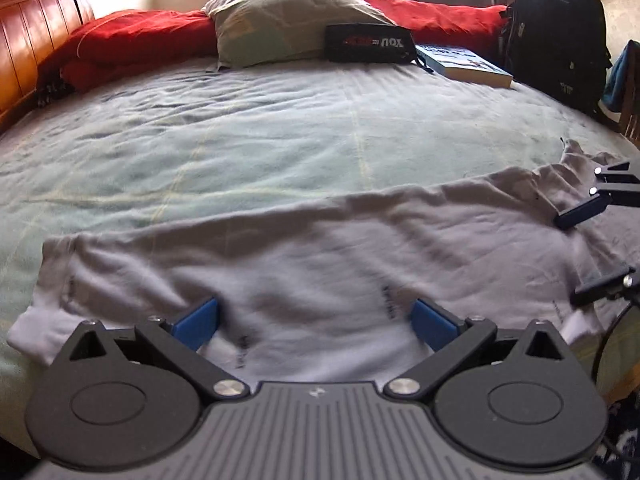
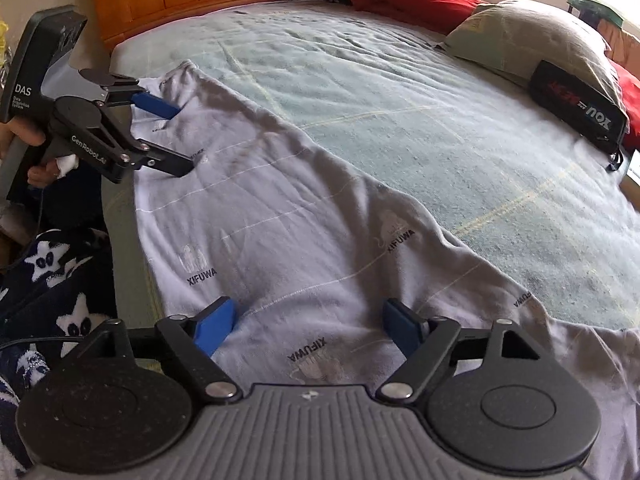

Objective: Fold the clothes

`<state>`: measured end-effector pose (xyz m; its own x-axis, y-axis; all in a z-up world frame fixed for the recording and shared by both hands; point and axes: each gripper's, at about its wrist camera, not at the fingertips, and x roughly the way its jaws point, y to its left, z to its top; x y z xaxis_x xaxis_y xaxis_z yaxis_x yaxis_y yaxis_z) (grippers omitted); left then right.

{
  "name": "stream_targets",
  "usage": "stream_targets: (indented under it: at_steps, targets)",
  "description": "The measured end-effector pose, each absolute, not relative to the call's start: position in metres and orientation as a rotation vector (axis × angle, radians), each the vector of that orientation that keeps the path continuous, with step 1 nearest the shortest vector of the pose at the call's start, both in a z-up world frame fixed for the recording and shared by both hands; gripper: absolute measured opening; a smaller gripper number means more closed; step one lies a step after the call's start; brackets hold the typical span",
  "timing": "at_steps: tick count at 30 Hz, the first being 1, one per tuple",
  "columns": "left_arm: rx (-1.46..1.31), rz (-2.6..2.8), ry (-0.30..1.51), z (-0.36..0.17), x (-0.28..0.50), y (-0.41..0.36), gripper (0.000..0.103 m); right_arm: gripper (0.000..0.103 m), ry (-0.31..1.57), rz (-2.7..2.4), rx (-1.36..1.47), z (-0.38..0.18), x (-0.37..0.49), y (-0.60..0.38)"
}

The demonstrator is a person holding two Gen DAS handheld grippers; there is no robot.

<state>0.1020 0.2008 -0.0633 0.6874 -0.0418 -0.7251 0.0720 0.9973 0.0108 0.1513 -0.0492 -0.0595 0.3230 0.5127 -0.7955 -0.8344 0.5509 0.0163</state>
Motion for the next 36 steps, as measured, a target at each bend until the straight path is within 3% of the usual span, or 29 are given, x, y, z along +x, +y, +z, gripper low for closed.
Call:
stream_targets:
  at_steps: [6,12,17,21,27,36]
  targets:
    - [0.083,0.055,0.75,-0.052,0.098,0.21,0.102,0.088,0.854,0.899,-0.466,-0.055,0.149,-0.044]
    - [-0.033,0.09,0.806,-0.064,0.099,0.244,0.102,0.088,0.794,0.801,-0.463,-0.035,0.138,-0.061]
    - [0.064,0.087,0.749,-0.049,0.106,0.237,0.102,0.089,0.761,0.734,-0.398,-0.022,0.15,-0.103]
    - [0.005,0.137,0.854,-0.068,0.123,0.247,0.103,0.089,0.798,0.73,-0.291,-0.035,0.183,-0.118]
    - [-0.047,0.217,0.864,-0.065,0.116,0.259,0.102,0.089,0.82,0.612,-0.187,-0.067,0.225,-0.159]
    - [0.065,-0.026,0.826,-0.025,0.123,0.17,0.102,0.095,0.787,0.472,-0.257,-0.038,0.2,-0.163]
